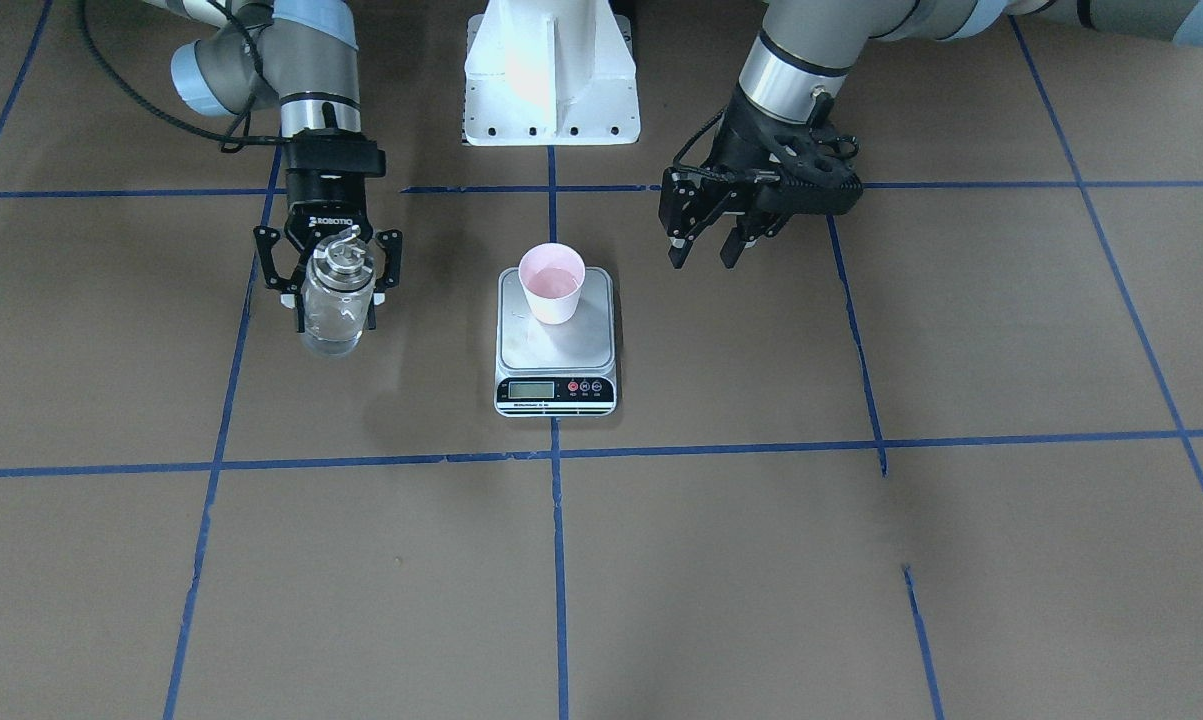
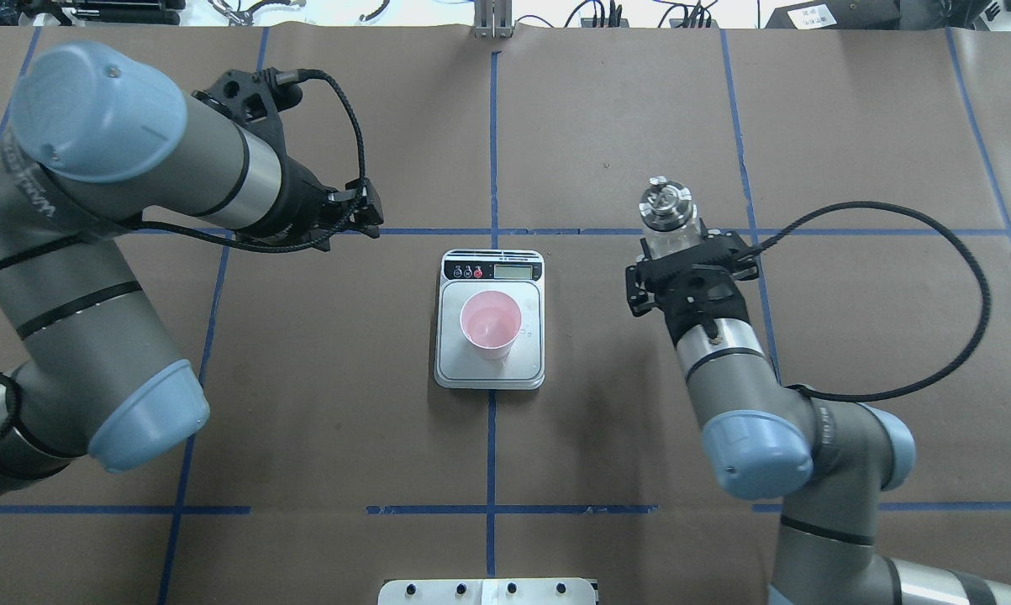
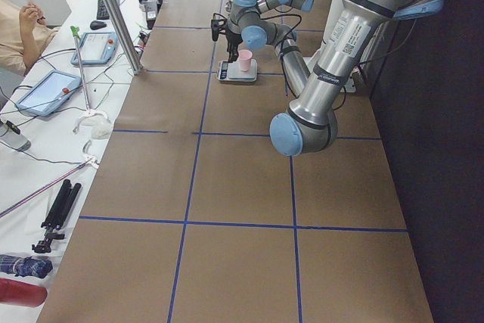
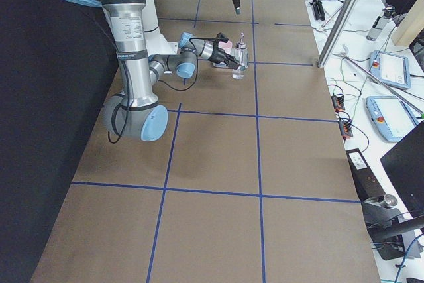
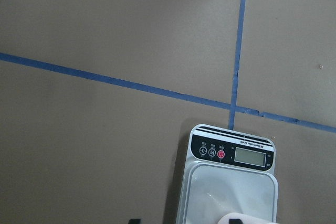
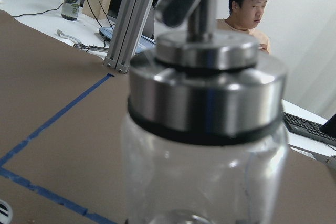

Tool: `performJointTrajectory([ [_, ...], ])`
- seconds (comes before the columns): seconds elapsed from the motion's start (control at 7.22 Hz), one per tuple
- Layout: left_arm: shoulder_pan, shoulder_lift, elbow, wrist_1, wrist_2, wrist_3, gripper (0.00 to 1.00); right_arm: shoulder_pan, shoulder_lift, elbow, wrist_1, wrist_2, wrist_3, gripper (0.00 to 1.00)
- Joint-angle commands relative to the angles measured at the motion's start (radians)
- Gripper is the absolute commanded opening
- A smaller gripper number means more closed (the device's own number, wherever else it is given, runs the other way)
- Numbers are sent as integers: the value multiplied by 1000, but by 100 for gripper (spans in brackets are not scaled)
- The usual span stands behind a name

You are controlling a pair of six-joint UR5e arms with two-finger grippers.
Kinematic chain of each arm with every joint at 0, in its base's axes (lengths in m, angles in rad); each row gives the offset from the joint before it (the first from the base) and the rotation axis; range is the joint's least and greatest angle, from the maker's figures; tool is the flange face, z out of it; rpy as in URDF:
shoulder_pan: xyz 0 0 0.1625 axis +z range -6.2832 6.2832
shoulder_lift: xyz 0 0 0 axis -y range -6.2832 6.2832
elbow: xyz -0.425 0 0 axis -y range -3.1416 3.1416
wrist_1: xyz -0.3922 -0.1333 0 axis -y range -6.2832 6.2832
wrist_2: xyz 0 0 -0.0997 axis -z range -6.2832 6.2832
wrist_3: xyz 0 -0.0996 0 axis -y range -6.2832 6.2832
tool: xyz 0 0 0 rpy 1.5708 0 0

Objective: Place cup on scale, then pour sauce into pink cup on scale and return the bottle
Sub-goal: 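Carry the dispenser with the right gripper over the pink cup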

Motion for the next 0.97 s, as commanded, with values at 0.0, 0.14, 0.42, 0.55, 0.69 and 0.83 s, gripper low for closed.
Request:
performJointTrajectory([
  [0.0,-42,78,-45,-1,-4,119,63,-77,59,-25,-108,-119,-55,0],
  [0.14,-65,101,-46,-1,-5,158,63,-71,70,-15,-147,-123,-128,0],
  [0.42,-97,163,-48,-10,-7,272,63,-82,99,-16,-184,-131,-156,0],
  [0.55,-121,180,-50,-10,-21,334,63,-82,114,-6,-313,-194,-283,0],
  [0.69,-140,200,-51,-10,-50,348,63,-82,130,-12,-331,-219,-346,0],
  [0.83,-155,229,-69,-10,-53,389,63,-93,128,-29,-339,-245,-367,0],
])
